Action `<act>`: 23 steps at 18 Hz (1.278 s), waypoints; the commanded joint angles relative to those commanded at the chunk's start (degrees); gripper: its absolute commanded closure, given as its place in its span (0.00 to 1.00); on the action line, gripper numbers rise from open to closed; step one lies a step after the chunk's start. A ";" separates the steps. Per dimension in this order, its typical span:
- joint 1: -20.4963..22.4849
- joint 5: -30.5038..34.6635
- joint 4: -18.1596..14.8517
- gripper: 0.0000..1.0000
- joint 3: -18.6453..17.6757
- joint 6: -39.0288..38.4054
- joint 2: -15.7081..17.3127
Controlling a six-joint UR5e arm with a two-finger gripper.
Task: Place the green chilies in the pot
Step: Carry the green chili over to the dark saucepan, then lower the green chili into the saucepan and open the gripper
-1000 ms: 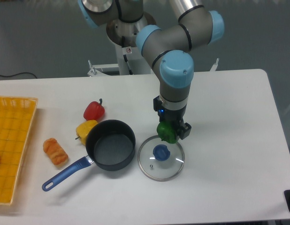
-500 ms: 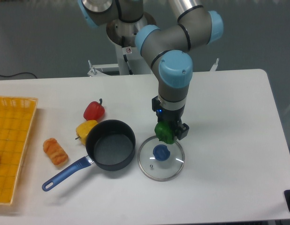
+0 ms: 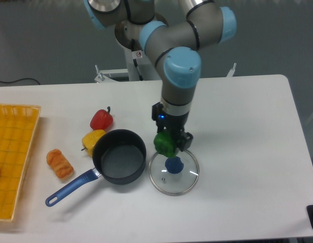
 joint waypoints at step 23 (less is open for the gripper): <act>-16.09 12.57 4.13 0.46 -1.23 -16.71 -7.21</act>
